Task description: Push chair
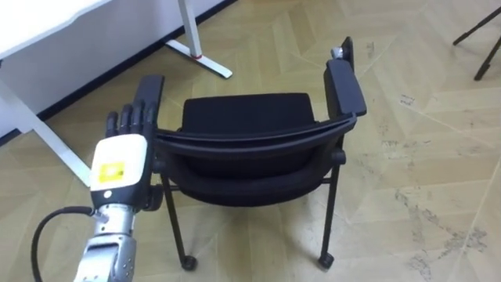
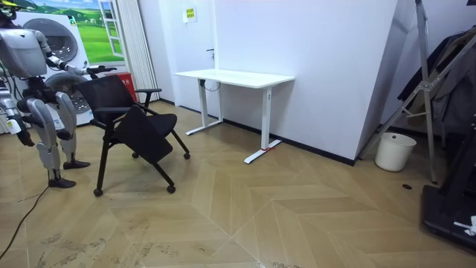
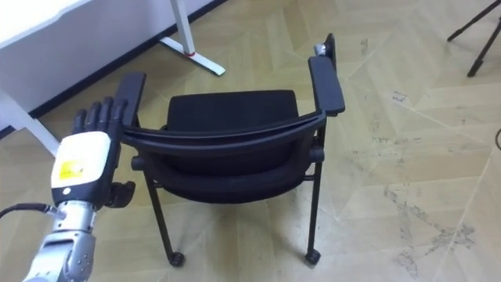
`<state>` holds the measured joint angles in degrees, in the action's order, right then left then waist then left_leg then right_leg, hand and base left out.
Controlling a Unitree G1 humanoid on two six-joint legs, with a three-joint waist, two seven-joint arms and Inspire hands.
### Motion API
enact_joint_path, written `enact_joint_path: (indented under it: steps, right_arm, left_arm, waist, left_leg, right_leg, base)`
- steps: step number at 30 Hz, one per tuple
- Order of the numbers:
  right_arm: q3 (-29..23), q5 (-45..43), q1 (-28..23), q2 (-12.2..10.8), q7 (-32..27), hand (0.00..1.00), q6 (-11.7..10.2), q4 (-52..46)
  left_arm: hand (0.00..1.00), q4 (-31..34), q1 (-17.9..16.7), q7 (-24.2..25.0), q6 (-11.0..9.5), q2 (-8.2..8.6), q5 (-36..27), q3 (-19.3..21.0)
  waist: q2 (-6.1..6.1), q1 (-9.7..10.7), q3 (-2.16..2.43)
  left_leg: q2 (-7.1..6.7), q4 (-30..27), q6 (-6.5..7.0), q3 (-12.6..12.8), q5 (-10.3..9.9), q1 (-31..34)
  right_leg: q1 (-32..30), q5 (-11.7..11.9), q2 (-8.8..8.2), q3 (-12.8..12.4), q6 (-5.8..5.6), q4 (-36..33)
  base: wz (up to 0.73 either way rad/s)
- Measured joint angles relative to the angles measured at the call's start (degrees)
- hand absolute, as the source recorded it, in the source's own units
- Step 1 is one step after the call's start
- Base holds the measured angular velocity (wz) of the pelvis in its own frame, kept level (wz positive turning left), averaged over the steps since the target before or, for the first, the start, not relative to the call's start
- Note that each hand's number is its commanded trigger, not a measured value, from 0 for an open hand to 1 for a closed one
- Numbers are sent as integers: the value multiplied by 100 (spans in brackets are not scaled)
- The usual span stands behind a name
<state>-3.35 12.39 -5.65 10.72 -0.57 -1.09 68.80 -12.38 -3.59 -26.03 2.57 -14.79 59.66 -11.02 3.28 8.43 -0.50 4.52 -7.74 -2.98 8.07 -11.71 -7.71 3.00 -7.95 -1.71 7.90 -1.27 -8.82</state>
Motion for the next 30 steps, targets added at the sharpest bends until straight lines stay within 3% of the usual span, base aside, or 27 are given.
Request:
enact_joint_path:
  steps: [4,7,13,24,30]
  right_arm:
    - [181,28,51,-34,-90,0,-6,-4]
    - [210,63,40,-34,-138,0,-7,-4]
    - [223,130,18,-62,-178,0,-5,-23]
    - [186,81,18,-105,-174,0,-4,-18]
    - [-12,53,-1,-104,-95,0,127,-4]
  left_arm:
    - [0,5,69,0,-14,2,6,-454]
    - [0,5,80,0,-40,7,11,-576]
    - [0,4,89,1,54,-4,61,-606]
    - [0,-68,175,170,126,-11,113,-610]
    - [0,-681,311,237,140,-29,104,-610]
  waist:
    - [64,78,-3]
    - [96,105,10]
    - [104,235,16]
    - [130,493,-10]
    - [137,544,-9]
  left_leg:
    - [1,-2,0,97,0,-6]
    - [0,-2,0,144,0,-33]
    - [1,0,0,302,0,-64]
    - [-1,7,0,311,0,-60]
    - [-4,7,0,427,0,-89]
  right_leg:
    - [-12,0,8,-65,-1,0]
    - [-16,1,17,-126,-1,0]
    - [-13,0,18,-170,-2,-6]
    - [-12,1,19,-206,-2,-4]
    - [-21,0,31,-307,-4,-2]
  base:
    - [-4]
    - [-10]
    - [-5]
    - [0]
    - [-6]
